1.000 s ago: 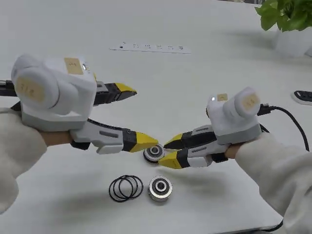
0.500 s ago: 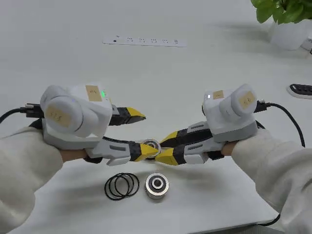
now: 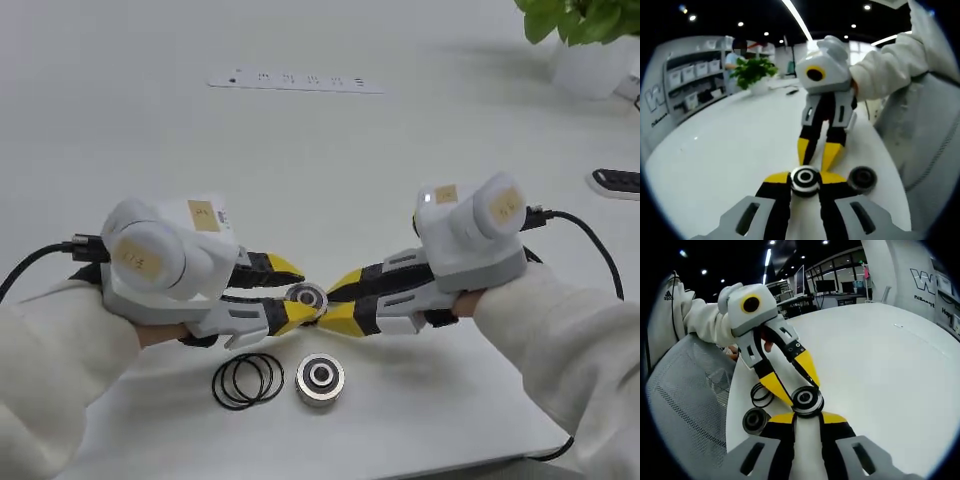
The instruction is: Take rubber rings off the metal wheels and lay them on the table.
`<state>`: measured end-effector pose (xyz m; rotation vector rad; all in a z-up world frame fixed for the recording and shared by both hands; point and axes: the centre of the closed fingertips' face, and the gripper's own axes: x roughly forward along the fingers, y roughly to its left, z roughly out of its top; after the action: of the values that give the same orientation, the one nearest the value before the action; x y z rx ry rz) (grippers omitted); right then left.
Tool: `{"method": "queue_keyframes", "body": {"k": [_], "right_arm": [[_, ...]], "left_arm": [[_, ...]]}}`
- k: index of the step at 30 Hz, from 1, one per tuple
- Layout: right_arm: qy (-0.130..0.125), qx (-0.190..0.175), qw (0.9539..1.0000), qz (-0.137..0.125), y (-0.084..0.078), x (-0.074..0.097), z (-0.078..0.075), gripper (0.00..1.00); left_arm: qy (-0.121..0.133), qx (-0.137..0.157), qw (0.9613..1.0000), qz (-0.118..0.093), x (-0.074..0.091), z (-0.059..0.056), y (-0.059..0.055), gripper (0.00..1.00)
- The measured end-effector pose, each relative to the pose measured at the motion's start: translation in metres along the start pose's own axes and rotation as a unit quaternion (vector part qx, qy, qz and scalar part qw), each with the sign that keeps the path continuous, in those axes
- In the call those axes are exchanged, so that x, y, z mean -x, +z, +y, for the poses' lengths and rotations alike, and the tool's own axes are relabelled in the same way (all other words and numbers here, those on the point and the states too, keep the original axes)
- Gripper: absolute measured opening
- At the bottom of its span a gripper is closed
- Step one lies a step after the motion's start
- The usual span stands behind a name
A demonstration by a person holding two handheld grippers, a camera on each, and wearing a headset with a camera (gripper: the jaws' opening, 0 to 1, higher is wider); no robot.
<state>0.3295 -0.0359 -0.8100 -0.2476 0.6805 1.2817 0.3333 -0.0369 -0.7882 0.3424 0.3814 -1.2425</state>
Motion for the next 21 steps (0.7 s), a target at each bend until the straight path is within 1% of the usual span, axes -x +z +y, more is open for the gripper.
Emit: {"method": "queue_keyframes", "body": {"k": [5,9,12,13,14,15,16,18,19,21], "right_arm": [[-0.001,-0.001,1.0,0.0,0.0002,0.0006,-0.0001,0.13],[-0.002,-0.004,1.0,0.0,0.0004,0.001,0.0002,0.12],[-0.005,-0.004,1.0,-0.001,0.0006,0.0012,-0.0009,0.15],[-0.005,-0.005,1.0,-0.004,0.0013,0.0011,-0.0006,0.17],[-0.001,-0.004,0.9999,-0.011,0.0042,0.0004,0.0011,0.18],[-0.002,-0.001,0.9999,-0.012,0.0049,0.0002,0.0014,0.19],[-0.007,0.01,0.9999,-0.009,0.0048,-0.0013,0.0005,0.21],[-0.012,0.019,0.9997,-0.012,0.0055,-0.0032,-0.0009,0.24],[-0.011,0.02,0.9996,-0.015,0.0066,-0.0039,-0.0007,0.26],[-0.006,0.029,0.9994,-0.015,0.0066,-0.0047,0.001,0.25]], "left_arm": [[-0.006,0.008,1.0,-0.002,-0.0008,-0.0026,-0.0001,0.18],[-0.003,0.01,0.9999,-0.003,-0.001,-0.002,0.0,0.17],[0.002,0.011,0.9999,-0.002,-0.0012,0.0003,-0.0009,0.15],[-0.001,0.012,0.9999,0.001,-0.0013,-0.0001,-0.0023,0.15],[0.0,0.015,0.9999,0.002,-0.001,0.0002,-0.0033,0.15],[0.0,0.017,0.9998,0.0,-0.0008,0.0002,-0.0033,0.15],[0.0,0.016,0.9999,0.0,-0.001,0.0005,-0.0033,0.15],[0.001,0.015,0.9999,0.001,-0.0013,0.0007,-0.0034,0.15],[0.001,0.014,0.9999,0.001,-0.0014,0.0007,-0.0033,0.15],[0.001,0.013,0.9999,0.001,-0.0016,0.0007,-0.0031,0.15]]}}
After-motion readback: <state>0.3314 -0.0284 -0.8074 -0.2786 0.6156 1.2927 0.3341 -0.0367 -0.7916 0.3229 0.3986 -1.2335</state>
